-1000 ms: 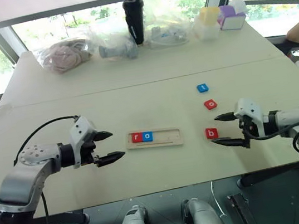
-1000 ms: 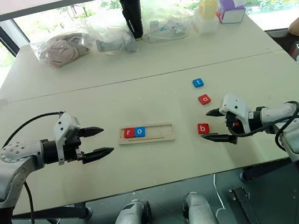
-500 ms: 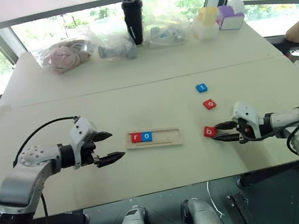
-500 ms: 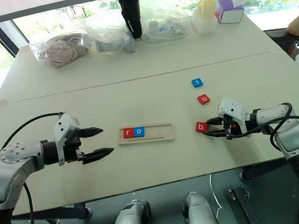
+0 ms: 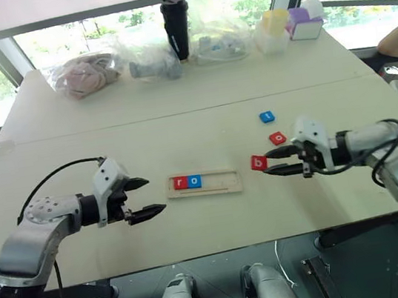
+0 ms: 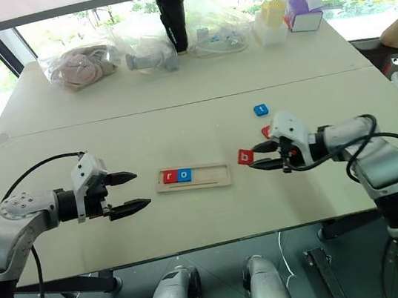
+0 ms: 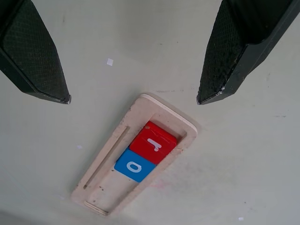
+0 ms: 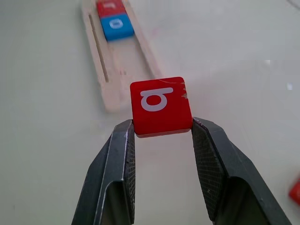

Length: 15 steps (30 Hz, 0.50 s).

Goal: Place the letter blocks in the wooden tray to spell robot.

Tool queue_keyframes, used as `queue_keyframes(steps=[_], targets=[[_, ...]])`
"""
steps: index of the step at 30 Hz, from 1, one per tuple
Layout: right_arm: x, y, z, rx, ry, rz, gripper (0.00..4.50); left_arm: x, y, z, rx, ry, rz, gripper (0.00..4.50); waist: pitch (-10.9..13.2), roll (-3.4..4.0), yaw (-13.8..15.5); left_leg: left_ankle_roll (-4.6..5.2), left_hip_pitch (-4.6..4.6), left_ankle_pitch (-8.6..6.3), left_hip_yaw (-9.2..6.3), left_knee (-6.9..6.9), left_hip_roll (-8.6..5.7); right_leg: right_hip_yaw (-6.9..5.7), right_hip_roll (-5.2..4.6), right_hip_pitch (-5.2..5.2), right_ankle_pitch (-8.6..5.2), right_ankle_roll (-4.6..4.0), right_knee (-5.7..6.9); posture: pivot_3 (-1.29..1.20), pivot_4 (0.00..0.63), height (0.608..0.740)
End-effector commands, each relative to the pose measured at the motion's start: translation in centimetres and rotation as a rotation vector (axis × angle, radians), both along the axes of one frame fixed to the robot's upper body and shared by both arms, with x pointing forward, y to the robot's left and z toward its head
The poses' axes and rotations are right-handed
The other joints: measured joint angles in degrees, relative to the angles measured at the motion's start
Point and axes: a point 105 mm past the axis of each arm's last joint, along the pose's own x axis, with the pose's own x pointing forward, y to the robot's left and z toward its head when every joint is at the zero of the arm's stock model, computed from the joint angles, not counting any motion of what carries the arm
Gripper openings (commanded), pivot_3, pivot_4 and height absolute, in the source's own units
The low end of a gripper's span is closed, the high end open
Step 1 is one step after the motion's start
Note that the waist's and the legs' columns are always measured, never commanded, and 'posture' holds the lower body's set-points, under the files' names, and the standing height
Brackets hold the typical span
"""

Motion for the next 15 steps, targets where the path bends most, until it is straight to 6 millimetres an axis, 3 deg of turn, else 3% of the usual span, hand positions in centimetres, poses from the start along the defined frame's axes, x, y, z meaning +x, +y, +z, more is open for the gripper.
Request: queue_keyframes(steps=[1, 8, 15], targets=[[1.0, 2.2, -0.2, -0.025, -0.002, -0.008, 1.16, 0.2, -0.1, 1.3, -0.004, -0.051, -0.013, 4.5, 0.0, 0.0, 0.01, 0.0, 0.0, 0.0, 0.0, 0.01, 0.0, 0.0, 0.0, 0.0, 0.01, -0.01, 0.0, 0.0, 0.15, 0.74], [1.3, 6.2, -1.6, -0.068, -0.003, 0.097, 1.16, -0.3, -0.5, 0.9, -0.027, -0.044, -0.003, 4.5, -0.01, -0.02, 0.0, -0.13, -0.07, 0.08, 0.06, 0.02, -0.07, 0.02, -0.04, 0.0, 0.11, -0.11, -0.02, 0.0, 0.15, 0.74], [1.6, 7.2, -2.4, -0.091, 0.007, 0.128, 1.16, -0.4, -0.5, 0.8, -0.036, -0.044, 0.009, 4.5, -0.01, -0.01, 0.06, -0.19, -0.02, 0.12, 0.01, 0.03, -0.03, 0.01, 0.0, -0.01, 0.06, -0.06, 0.12, 0.0, 0.15, 0.74]])
